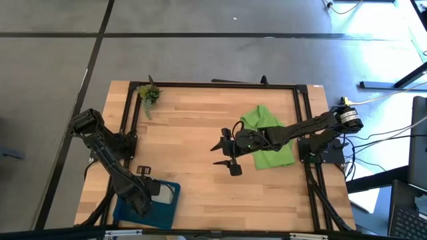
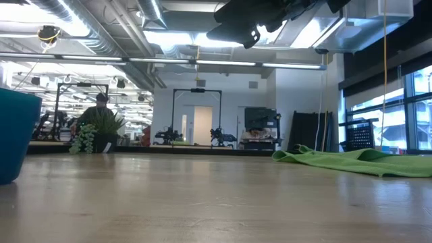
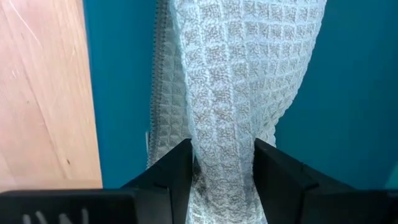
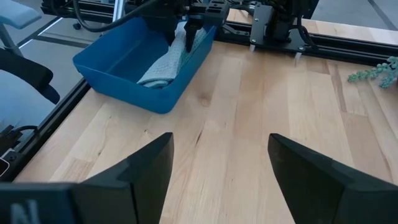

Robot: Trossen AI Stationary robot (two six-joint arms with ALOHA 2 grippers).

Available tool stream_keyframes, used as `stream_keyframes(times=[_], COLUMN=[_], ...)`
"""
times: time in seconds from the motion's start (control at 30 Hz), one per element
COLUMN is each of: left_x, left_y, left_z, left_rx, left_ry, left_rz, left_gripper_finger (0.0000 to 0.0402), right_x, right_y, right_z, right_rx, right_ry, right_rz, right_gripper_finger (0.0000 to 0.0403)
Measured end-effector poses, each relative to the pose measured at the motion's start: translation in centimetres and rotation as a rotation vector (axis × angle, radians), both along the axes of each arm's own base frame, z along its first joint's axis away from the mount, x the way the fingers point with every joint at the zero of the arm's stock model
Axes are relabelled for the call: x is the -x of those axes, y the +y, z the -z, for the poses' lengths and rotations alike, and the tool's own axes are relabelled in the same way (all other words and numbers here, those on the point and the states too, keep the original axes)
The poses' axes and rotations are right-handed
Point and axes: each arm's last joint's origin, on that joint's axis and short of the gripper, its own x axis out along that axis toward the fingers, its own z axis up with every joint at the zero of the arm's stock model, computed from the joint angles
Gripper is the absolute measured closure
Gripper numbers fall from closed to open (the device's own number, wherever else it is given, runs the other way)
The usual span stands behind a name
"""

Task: Fold microfiber towels
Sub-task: Put the gray microfiber cloth into the blue bin, then fold the green microfiber cloth

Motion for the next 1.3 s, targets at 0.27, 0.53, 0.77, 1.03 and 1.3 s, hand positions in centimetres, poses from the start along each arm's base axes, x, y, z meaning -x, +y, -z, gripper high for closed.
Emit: stream_keyframes(times=[0.27, 0.53, 0.77, 1.03, 1.3], left_x=[0.0, -0.3, -0.6, -1.0, -2.0], left_y=[0.0, -0.4, -0.8, -0.9, 0.7], left_z=[0.0, -1.1, -3.5, -6.5, -10.2], left_rx=[0.001, 0.004, -0.026, -0.090, -0.102], left_ry=[0.001, 0.000, 0.004, -0.064, -0.389], left_rz=[-0.002, 0.012, 0.027, 0.031, -0.037], left_gripper_finger=[0.0255, 0.0256, 0.0255, 0.0257, 0.0260], right_x=[0.0, 0.0, 0.0, 0.0, 0.1], right_y=[0.0, 0.0, 0.0, 0.0, 0.0], right_z=[0.0, 0.0, 0.0, -0.1, 0.2], right_rx=[0.001, 0.000, -0.001, 0.000, -0.116], right_ry=[0.000, 0.000, 0.000, -0.007, 0.052], right_rz=[-0.001, 0.000, 0.000, 0.000, 0.064], right_gripper_finger=[0.0141, 0.0141, 0.0141, 0.0141, 0.0141])
